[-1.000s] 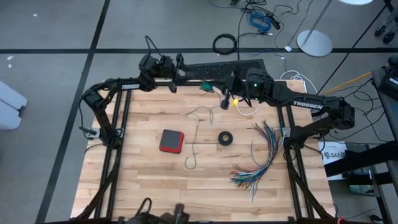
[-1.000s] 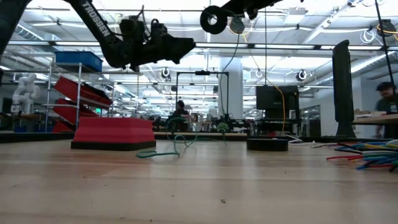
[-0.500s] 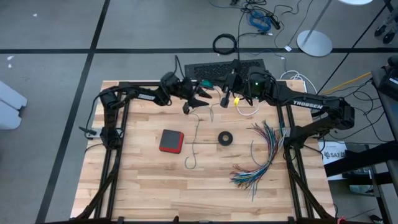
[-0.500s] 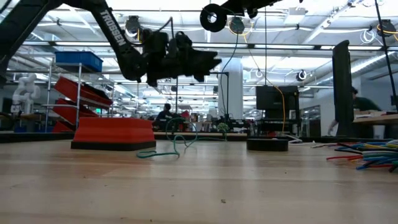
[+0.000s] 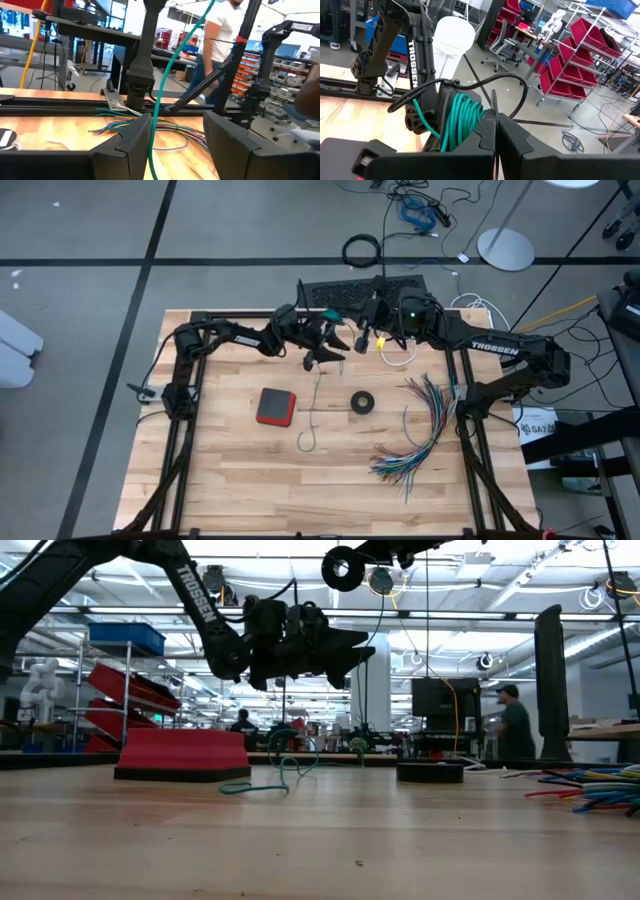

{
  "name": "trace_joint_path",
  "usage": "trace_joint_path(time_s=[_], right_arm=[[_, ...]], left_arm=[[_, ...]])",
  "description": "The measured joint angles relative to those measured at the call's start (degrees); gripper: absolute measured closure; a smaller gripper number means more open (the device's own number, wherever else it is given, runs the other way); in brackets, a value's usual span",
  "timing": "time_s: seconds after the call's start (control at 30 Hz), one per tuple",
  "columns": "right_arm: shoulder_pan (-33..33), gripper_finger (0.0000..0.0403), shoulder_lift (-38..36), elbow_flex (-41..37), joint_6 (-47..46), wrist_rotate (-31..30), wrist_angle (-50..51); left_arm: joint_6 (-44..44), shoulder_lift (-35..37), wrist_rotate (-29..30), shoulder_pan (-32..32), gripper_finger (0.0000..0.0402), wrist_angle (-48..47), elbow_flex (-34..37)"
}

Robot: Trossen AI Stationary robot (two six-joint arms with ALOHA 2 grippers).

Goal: Coiling cords
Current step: Coil the green wire cable on the spool

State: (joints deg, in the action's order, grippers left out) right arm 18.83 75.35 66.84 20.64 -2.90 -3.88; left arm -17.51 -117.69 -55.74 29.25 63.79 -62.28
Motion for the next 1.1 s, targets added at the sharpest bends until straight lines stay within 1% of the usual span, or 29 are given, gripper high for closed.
trace_joint_path(time_s=[0.2,0.3,0.37,0.53,0.6,0.63,0.73,0.87,0.97,1.1], right_arm=[[0.0,0.0403,0.0,0.0,0.0,0.0,0.5],[0.0,0.0403,0.0,0.0,0.0,0.0,0.6],[0.0,0.0403,0.0,0.0,0.0,0.0,0.5],[0.0,0.0403,0.0,0.0,0.0,0.0,0.5],[0.0,0.0403,0.0,0.0,0.0,0.0,0.6],[0.0,0.0403,0.0,0.0,0.0,0.0,0.6],[0.0,0.0403,0.0,0.1,-0.2,0.0,2.0],[0.0,0.0403,0.0,0.1,-0.9,-0.1,4.7],[0.0,0.0403,0.0,0.1,-1.1,-0.3,6.8],[0.0,0.0403,0.0,0.1,-1.1,-0.8,10.4]], left_arm=[[0.2,0.0,0.8,0.1,0.0215,-0.2,0.0],[0.6,0.0,2.1,0.4,0.0232,-1.3,0.0],[2.5,0.0,2.7,0.4,0.0257,-3.0,-0.1],[7.1,-0.1,3.0,0.1,0.0341,-8.2,-0.1],[8.0,-0.1,3.0,0.2,0.0377,-8.9,-0.1],[8.2,-0.1,3.2,0.3,0.0389,-8.9,-0.1],[8.4,0.0,5.0,1.4,0.0395,-8.9,-0.1],[7.5,0.7,5.3,4.6,0.0398,-8.8,-0.1],[7.4,1.5,4.7,7.2,0.0399,-9.9,-0.1],[5.8,2.5,2.4,10.7,0.04,-10.4,-0.1]])
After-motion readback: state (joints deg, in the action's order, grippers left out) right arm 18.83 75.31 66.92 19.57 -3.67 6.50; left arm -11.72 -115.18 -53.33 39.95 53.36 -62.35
